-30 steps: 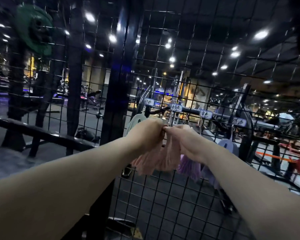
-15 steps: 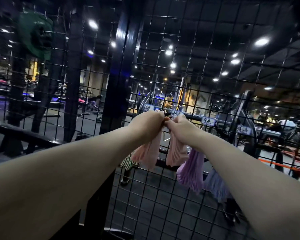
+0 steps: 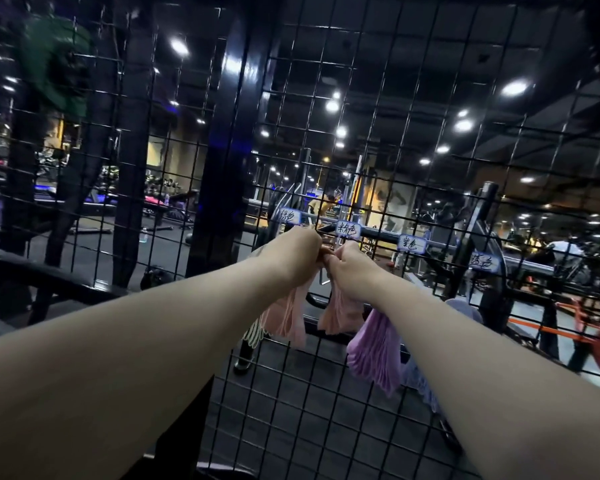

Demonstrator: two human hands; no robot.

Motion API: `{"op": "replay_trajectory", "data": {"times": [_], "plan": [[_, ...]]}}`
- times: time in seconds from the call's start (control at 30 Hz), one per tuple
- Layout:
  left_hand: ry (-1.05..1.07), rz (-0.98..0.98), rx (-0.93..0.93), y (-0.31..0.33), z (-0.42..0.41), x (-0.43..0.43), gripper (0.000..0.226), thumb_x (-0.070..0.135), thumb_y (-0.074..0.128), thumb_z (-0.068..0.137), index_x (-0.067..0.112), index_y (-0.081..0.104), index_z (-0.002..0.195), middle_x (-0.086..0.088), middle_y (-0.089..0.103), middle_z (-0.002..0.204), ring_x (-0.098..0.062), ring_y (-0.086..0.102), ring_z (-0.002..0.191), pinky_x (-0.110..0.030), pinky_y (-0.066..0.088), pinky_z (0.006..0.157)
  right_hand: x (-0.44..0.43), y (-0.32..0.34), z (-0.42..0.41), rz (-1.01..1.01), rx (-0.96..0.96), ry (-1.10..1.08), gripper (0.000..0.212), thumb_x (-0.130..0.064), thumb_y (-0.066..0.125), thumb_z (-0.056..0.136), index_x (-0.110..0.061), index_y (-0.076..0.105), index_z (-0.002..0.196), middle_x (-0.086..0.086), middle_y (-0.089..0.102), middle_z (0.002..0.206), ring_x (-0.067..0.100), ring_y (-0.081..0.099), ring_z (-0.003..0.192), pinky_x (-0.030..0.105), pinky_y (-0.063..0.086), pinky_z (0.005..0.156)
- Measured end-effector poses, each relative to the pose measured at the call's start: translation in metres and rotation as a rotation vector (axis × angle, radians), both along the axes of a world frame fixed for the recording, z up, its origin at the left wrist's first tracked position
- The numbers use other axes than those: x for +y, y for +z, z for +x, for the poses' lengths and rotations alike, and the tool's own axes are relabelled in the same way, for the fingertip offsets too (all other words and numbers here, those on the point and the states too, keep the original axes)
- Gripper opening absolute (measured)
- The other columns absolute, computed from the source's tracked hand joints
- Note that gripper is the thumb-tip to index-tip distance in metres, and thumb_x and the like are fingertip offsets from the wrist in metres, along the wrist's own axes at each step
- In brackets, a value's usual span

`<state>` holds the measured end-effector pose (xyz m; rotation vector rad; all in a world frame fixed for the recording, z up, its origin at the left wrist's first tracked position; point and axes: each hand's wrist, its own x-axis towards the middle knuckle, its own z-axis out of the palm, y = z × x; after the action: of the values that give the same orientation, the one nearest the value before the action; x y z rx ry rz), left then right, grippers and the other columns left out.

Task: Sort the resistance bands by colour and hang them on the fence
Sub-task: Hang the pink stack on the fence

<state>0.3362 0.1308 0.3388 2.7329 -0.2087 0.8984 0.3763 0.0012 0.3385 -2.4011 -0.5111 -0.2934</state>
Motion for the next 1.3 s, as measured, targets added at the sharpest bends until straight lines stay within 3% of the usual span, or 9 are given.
{"op": "replay_trajectory", "data": {"times": [0.2,0.3,0.47,0.6,0.7,0.87,1.03,1.17,1.3], "plan": [[0.009,-0.041,0.074,-0.005,0.005,0.001,0.023,0.025,0.053,0.097,0.005,0.065,0.096,-0.011,0.065,0.091,-0.029,0.064,0.08,-0.039,0.055,0.069,0.005,-0.008,0.009,0.045,0.022,0.001,0.036,-0.028,0.042,0.102,0.004,0.049,0.118,0.001,0.052,0.067,0.015,0.046,0.052,0.028,0.033,0.047],[0.019,-0.064,0.079,-0.007,0.003,0.0,0.021,0.025,0.05,0.097,0.008,0.059,0.092,-0.004,0.056,0.081,-0.024,0.054,0.076,-0.032,0.041,0.064,0.006,-0.009,0.01,0.069,0.056,-0.002,0.039,-0.029,0.04,0.101,0.004,0.046,0.121,0.001,0.05,0.067,0.015,0.045,0.051,0.029,0.032,0.045],[-0.073,-0.218,0.14,-0.013,-0.011,-0.007,0.037,0.015,0.054,0.092,0.023,0.045,0.058,0.002,0.048,0.061,-0.016,0.049,0.059,-0.028,0.036,0.051,0.003,-0.013,0.01,0.102,0.094,-0.006,0.041,-0.032,0.036,0.105,0.002,0.035,0.128,0.007,0.053,0.078,0.015,0.046,0.056,0.029,0.033,0.046],[-0.076,-0.276,0.142,-0.018,-0.012,-0.013,0.04,0.008,0.047,0.094,0.025,0.04,0.059,0.005,0.045,0.062,-0.008,0.043,0.055,-0.027,0.032,0.049,0.001,-0.014,0.007,0.101,0.025,0.002,0.037,-0.034,0.038,0.106,0.001,0.041,0.119,0.005,0.053,0.075,0.015,0.046,0.055,0.029,0.033,0.047],[-0.048,-0.35,0.133,-0.019,-0.004,-0.014,0.035,0.012,0.048,0.094,0.019,0.043,0.061,0.0,0.047,0.063,-0.015,0.047,0.057,-0.027,0.032,0.047,-0.002,-0.015,0.006,0.038,-0.045,-0.021,0.034,-0.036,0.038,0.104,-0.004,0.04,0.118,0.009,0.057,0.09,0.016,0.05,0.065,0.031,0.033,0.052],[-0.031,-0.399,0.14,-0.018,-0.002,-0.021,0.035,0.011,0.049,0.093,0.017,0.043,0.06,0.0,0.044,0.063,-0.023,0.047,0.068,-0.03,0.036,0.064,-0.003,-0.014,-0.002,-0.003,-0.048,-0.061,0.033,-0.032,0.034,0.105,-0.005,0.037,0.123,0.01,0.056,0.098,0.016,0.051,0.072,0.031,0.03,0.054],[-0.084,-0.422,0.094,-0.022,-0.003,-0.024,0.04,0.003,0.046,0.092,0.021,0.042,0.056,0.003,0.044,0.058,-0.02,0.044,0.058,-0.028,0.028,0.05,-0.004,-0.017,-0.001,-0.039,-0.051,-0.104,0.044,-0.031,0.03,0.105,-0.002,0.03,0.137,0.019,0.055,0.123,0.032,0.055,0.103,0.034,0.036,0.076],[-0.089,-0.482,0.141,-0.031,0.0,-0.024,0.035,0.002,0.045,0.09,0.016,0.044,0.058,-0.001,0.048,0.06,-0.022,0.049,0.06,-0.029,0.035,0.056,-0.006,-0.023,-0.001,-0.082,-0.047,-0.082,0.038,-0.035,0.029,0.104,-0.01,0.03,0.133,0.017,0.059,0.116,0.031,0.058,0.098,0.038,0.041,0.076],[-0.099,-0.566,0.161,-0.042,0.005,-0.025,0.03,0.006,0.049,0.091,0.012,0.05,0.062,-0.004,0.054,0.064,-0.024,0.054,0.063,-0.029,0.04,0.055,-0.006,-0.03,-0.004,-0.044,-0.068,-0.085,0.026,-0.035,0.031,0.104,-0.017,0.035,0.122,0.015,0.059,0.115,0.034,0.059,0.103,0.048,0.048,0.091]]}}
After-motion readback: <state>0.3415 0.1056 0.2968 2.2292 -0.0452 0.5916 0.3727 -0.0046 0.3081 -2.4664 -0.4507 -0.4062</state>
